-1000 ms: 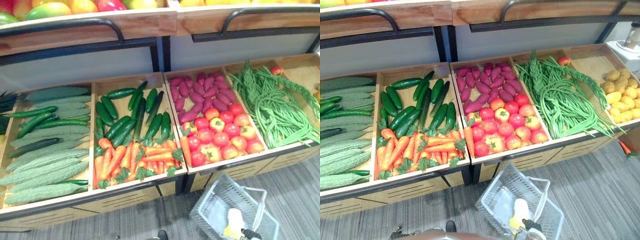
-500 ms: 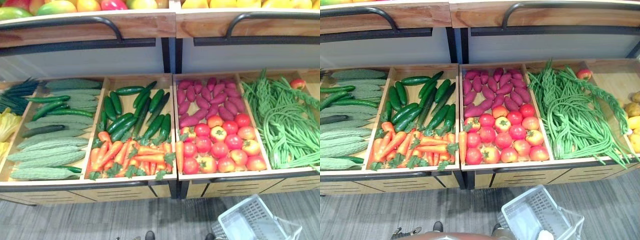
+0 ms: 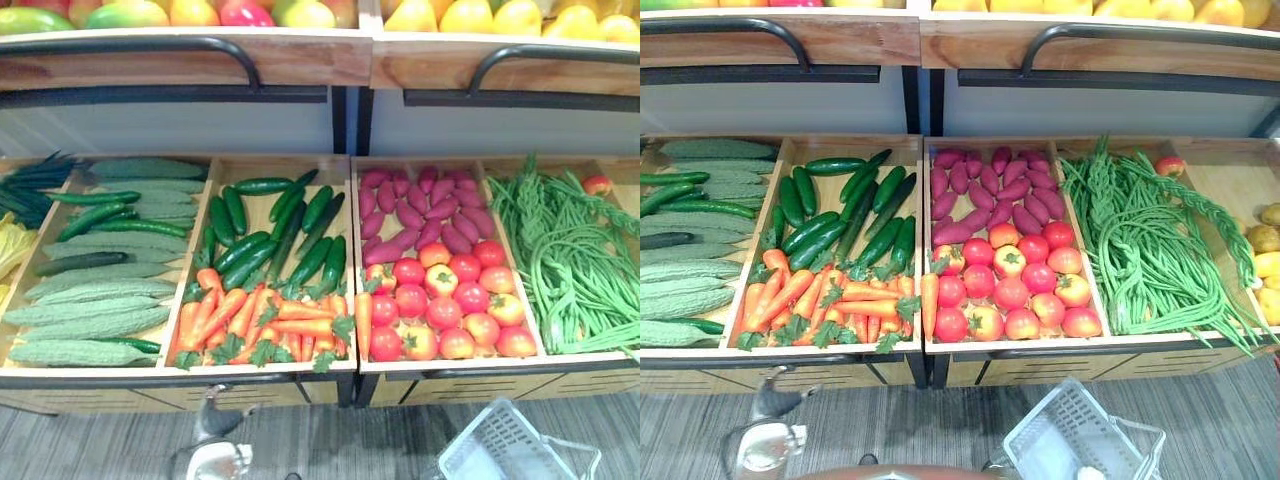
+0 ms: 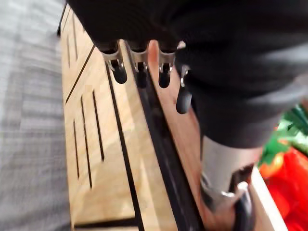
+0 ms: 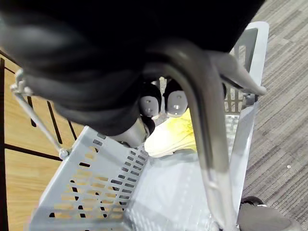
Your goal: Pick vegetable in the basket
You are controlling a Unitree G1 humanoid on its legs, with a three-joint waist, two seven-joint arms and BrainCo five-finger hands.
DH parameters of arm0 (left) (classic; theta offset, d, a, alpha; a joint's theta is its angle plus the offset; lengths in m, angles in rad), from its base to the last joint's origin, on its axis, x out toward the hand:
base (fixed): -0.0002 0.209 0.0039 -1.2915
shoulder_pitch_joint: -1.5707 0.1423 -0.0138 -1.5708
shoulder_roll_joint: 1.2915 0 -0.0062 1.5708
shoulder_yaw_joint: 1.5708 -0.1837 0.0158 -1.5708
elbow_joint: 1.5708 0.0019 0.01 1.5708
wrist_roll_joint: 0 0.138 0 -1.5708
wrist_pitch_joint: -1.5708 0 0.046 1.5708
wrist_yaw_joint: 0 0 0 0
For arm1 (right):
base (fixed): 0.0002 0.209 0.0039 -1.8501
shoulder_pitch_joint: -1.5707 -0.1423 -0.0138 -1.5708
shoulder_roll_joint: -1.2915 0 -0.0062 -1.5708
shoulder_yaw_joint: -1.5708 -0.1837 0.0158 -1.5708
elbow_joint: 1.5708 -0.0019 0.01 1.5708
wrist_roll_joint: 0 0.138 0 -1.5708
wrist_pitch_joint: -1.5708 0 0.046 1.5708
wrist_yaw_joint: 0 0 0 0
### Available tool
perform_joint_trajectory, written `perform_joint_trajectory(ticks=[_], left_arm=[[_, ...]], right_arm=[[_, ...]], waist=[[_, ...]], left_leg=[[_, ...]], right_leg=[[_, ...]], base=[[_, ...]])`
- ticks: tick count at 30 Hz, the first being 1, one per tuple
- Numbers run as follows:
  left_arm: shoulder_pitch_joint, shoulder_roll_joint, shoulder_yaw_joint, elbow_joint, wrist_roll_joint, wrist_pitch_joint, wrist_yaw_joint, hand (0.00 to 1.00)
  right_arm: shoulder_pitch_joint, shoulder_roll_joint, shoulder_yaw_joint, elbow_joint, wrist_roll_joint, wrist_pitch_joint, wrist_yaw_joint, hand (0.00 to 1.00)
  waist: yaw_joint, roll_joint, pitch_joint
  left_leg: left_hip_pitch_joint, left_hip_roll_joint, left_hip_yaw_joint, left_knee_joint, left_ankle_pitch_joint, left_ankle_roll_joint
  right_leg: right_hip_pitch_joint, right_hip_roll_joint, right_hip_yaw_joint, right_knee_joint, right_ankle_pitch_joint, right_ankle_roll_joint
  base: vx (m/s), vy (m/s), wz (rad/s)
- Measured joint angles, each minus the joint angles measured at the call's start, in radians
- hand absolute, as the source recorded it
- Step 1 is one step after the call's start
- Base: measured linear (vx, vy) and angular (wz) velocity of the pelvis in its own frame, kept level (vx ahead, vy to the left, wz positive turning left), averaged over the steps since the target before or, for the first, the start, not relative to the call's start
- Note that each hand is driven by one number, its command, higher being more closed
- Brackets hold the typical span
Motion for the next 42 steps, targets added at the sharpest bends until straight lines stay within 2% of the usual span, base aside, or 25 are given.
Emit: perform_joint_trajectory(ticks=[2, 4, 6, 8, 10, 12, 20, 24, 30, 38, 42], left_arm=[[0.058, 0.038, -0.015, -0.138, 0.054, -0.024, 0.010, 0.00], [0.073, 0.091, -0.042, -0.271, 0.088, -0.074, 0.015, 0.00], [0.075, 0.159, -0.102, -0.415, 0.130, -0.153, 0.015, 0.00], [0.074, 0.187, -0.119, -0.450, 0.135, -0.183, 0.014, 0.00], [0.069, 0.234, -0.126, -0.474, 0.158, -0.211, 0.011, 0.00], [0.060, 0.287, -0.130, -0.491, 0.162, -0.233, 0.004, 0.00], [0.043, 0.448, -0.157, -0.495, 0.192, -0.243, -0.003, 0.00], [-0.011, 0.554, -0.228, -0.457, 0.243, -0.244, -0.035, 0.00], [-0.109, 0.589, -0.317, -0.339, 0.253, -0.241, -0.073, 0.00], [-0.296, 0.603, -0.494, -0.160, 0.319, -0.218, -0.074, 0.00], [-0.405, 0.590, -0.545, -0.053, 0.329, -0.175, -0.070, 0.00]], right_arm=[[0.024, -0.008, 0.026, -0.019, 0.001, -0.022, 0.002, 1.00], [0.031, -0.029, 0.027, -0.016, 0.001, -0.031, 0.008, 1.00], [0.028, -0.082, 0.031, 0.007, 0.001, -0.045, 0.022, 1.00], [0.021, -0.104, 0.037, 0.023, 0.002, -0.049, 0.028, 1.00], [0.021, -0.131, 0.063, 0.026, 0.011, -0.052, 0.029, 1.00], [0.018, -0.153, 0.076, 0.049, 0.012, -0.055, 0.031, 1.00], [0.018, -0.182, 0.118, 0.073, 0.013, -0.055, 0.048, 1.00], [0.019, -0.193, 0.143, 0.068, 0.011, -0.055, 0.049, 1.00], [0.031, -0.193, 0.168, 0.047, 0.008, -0.054, 0.050, 1.00], [0.034, -0.187, 0.224, -0.050, -0.010, -0.050, 0.051, 1.00], [0.025, -0.180, 0.230, -0.087, -0.010, -0.049, 0.049, 1.00]], waist=[[0.004, 0.001, -0.004], [0.005, 0.004, -0.008], [-0.012, 0.014, -0.039], [-0.019, 0.017, -0.043], [-0.042, 0.032, -0.054], [-0.045, 0.035, -0.054], [-0.047, 0.027, -0.050], [-0.047, 0.026, -0.049], [-0.046, 0.025, -0.045], [-0.044, 0.031, -0.014], [-0.043, 0.025, 0.004]], left_leg=[[0.001, -0.004, 0.010, 0.000, -0.004, 0.002], [-0.001, -0.012, 0.010, 0.000, -0.006, 0.006], [-0.022, -0.026, 0.001, 0.000, -0.008, 0.010], [-0.021, -0.029, -0.005, 0.000, -0.009, 0.013], [-0.022, -0.033, -0.005, 0.000, -0.012, 0.016], [-0.022, -0.032, -0.006, 0.000, -0.013, 0.017], [-0.023, -0.044, -0.001, 0.001, -0.020, 0.024], [-0.028, -0.053, 0.015, 0.013, -0.025, 0.032], [-0.014, -0.059, 0.035, 0.008, -0.026, 0.033], [-0.016, -0.059, 0.071, 0.005, -0.026, 0.033], [-0.022, -0.058, 0.088, 0.000, -0.026, 0.032]], right_leg=[[0.002, 0.001, 0.008, -0.017, 0.010, 0.002], [0.000, 0.001, 0.009, -0.024, 0.011, 0.002], [-0.014, -0.009, 0.012, -0.035, 0.017, 0.009], [-0.014, -0.010, 0.016, -0.039, 0.022, 0.011], [-0.013, -0.012, 0.018, -0.040, 0.024, 0.011], [-0.016, -0.010, 0.023, -0.041, 0.025, 0.010], [-0.027, -0.021, 0.033, -0.037, 0.026, 0.009], [-0.034, -0.030, 0.055, -0.038, 0.036, 0.007], [-0.034, -0.035, 0.072, -0.040, 0.042, 0.011], [-0.048, -0.034, 0.092, -0.052, 0.056, 0.013], [-0.066, -0.031, 0.107, -0.051, 0.057, 0.014]], base=[[-0.02, 0.020, -0.12], [-0.01, 0.006, -0.02], [0.03, 0.037, 0.02], [0.05, 0.023, -0.04], [0.08, 0.020, -0.06], [0.06, 0.003, -0.06], [0.00, 0.007, -0.02], [-0.02, 0.023, -0.10], [-0.02, 0.007, -0.10], [0.00, -0.005, -0.10], [0.02, -0.013, -0.10]])
